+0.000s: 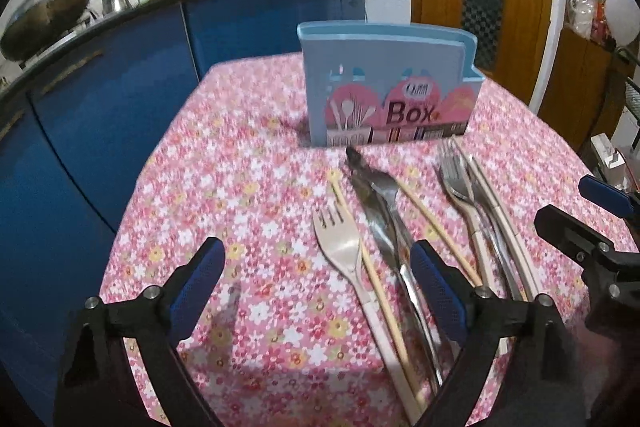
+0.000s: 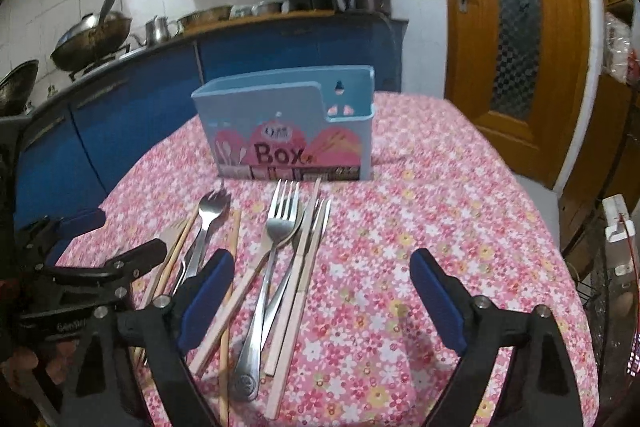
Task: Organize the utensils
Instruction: 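Lower the right gripper onto a wooden chopstick and close it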
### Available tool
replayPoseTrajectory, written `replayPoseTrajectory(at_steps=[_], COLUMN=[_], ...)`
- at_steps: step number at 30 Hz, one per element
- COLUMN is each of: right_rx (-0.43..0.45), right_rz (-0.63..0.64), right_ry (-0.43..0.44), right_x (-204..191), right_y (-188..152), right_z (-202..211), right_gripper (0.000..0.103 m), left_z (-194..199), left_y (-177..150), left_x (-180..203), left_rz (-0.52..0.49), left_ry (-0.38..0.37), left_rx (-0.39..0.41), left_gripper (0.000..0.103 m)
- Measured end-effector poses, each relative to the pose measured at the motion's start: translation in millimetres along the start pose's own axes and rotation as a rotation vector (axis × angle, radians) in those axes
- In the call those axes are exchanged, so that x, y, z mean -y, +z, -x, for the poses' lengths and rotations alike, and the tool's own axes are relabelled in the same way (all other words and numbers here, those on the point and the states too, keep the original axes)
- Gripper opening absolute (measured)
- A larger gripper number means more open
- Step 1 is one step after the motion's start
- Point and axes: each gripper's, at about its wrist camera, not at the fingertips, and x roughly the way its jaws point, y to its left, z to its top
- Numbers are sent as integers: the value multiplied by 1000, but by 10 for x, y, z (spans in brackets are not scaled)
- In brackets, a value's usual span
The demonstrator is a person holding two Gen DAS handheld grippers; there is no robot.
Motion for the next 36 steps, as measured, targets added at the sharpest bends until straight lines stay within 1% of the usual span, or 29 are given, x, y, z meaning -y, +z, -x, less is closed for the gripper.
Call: replayPoseTrajectory(at_steps=[2, 5, 6, 7, 8, 10, 12, 13, 15, 17, 19, 20, 22, 24, 27, 29, 30, 31, 32, 33, 36], right_rx=[-35, -112, -144, -176, -209, -265, -302, -323, -356, -392, -421, -431, -449, -474, -501, -519, -517, -511, -510, -513, -511], right_rz=[10, 17, 17, 14, 11, 6, 9, 16, 32, 41, 44, 43, 43, 32, 14, -17, -20, -18, -25, -27, -16], right_ry=[19, 51, 65, 77, 90, 105, 121, 129, 141, 153, 168, 177, 190, 220, 255, 297, 308, 315, 337, 353, 370], right_x=[-4, 32, 55, 81, 105, 145, 157, 160, 152, 141, 138, 135, 130, 136, 170, 207, 216, 215, 224, 226, 223], right_y=[7, 40, 53, 68, 83, 104, 117, 126, 134, 139, 143, 151, 185, 215, 259, 267, 276, 284, 286, 286, 302], right_z=[-33, -114, -153, -194, -237, -304, -346, -373, -423, -482, -538, -557, -594, -642, -736, -812, -829, -825, -830, -839, -831], right_gripper=[86, 77, 72, 68, 65, 56, 51, 48, 45, 42, 37, 36, 30, 27, 27, 27, 23, 17, 15, 11, 10], left_z=[-58, -84, -102, -117, -159, -224, -304, -324, -360, -374, -419, -440, -458, -480, -487, -500, -499, -500, -497, -487, -477], left_y=[21, 18, 21, 28, 37, 45, 44, 46, 61, 83, 117, 137, 178, 196, 191, 201, 206, 210, 213, 207, 220], left_x=[-60, -129, -147, -156, -176, -192, -214, -216, -214, -198, -183, -182, -158, -119, -64, -41, -38, -46, -56, -86, -162], left_rz=[14, 27, 29, 30, 34, 43, 58, 61, 61, 52, 53, 56, 48, 28, 8, 0, -1, 2, 8, 22, 66], left_ry=[-18, -39, -45, -49, -61, -80, -124, -136, -157, -164, -181, -189, -196, -193, -186, -184, -182, -180, -186, -196, -216], left_rx=[-45, -100, -119, -136, -167, -211, -259, -271, -281, -281, -294, -302, -313, -319, -316, -312, -311, -310, -311, -314, -326], left_gripper=[92, 90, 88, 83, 77, 72, 69, 67, 67, 63, 62, 61, 57, 55, 53, 47, 45, 39, 31, 28, 27])
